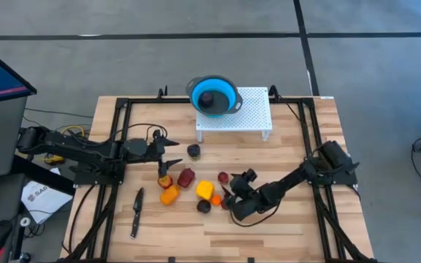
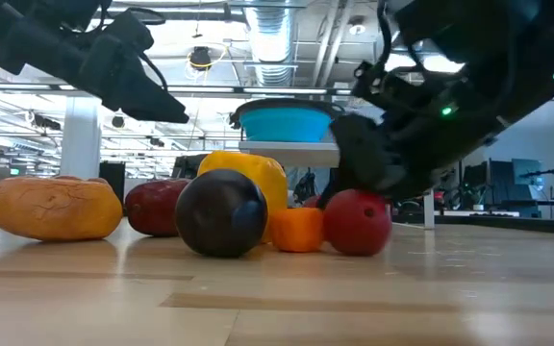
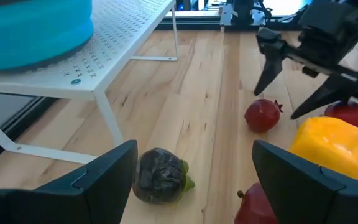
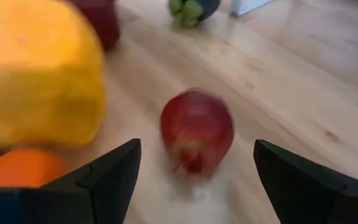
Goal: Pick & Place Fruit
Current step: Put the top red pomegranate into the blue strainer bowl on the shelf
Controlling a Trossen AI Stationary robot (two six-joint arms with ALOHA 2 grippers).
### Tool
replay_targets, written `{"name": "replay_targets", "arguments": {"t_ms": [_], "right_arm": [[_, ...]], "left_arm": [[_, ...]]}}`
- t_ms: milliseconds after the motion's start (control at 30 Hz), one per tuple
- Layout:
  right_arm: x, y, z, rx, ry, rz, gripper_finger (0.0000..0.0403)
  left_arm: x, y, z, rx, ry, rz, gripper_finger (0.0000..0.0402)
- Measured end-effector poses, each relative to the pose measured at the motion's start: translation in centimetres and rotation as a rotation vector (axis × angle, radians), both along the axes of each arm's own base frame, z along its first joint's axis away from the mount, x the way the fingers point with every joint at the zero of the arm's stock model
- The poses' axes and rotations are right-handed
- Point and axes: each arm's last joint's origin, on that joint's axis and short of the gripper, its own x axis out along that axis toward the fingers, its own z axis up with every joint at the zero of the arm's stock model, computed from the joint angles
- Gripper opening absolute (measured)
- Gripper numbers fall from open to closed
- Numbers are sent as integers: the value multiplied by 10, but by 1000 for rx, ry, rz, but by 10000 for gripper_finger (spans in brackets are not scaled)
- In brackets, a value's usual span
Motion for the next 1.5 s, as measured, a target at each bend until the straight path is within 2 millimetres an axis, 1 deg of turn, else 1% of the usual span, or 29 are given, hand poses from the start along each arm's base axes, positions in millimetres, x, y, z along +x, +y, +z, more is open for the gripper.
{"name": "replay_targets", "arguments": {"t_ms": [100,233,333,567,700,833,967,1100,1167,1300,1367,1500], "right_arm": [[4,-5,-7,-1,-29,-57,306],[2,-13,-17,-41,32,-65,300],[7,-16,-12,-24,0,-78,286],[10,-24,-13,-41,45,-60,261],[13,-29,-14,-27,93,-19,243],[13,-29,-14,-39,119,5,212],[12,-26,-14,-45,127,27,184],[10,-18,-11,-32,126,60,182],[8,-14,-5,-17,120,82,190],[5,-5,14,-5,76,118,194],[3,-2,30,-3,47,144,188],[2,1,72,17,-13,227,178]], "left_arm": [[0,0,1,0,-6,0,309],[0,0,1,0,-9,0,309],[0,0,1,0,-10,0,309],[0,0,1,0,-11,0,309],[0,0,1,0,-11,0,309],[0,0,1,0,-11,0,309],[0,0,1,0,-11,0,309],[0,0,1,0,-11,0,309],[0,0,1,0,-11,0,309],[0,0,1,-7,-13,3,309],[0,0,1,-7,-13,2,309],[0,0,1,-7,-14,3,309]]}}
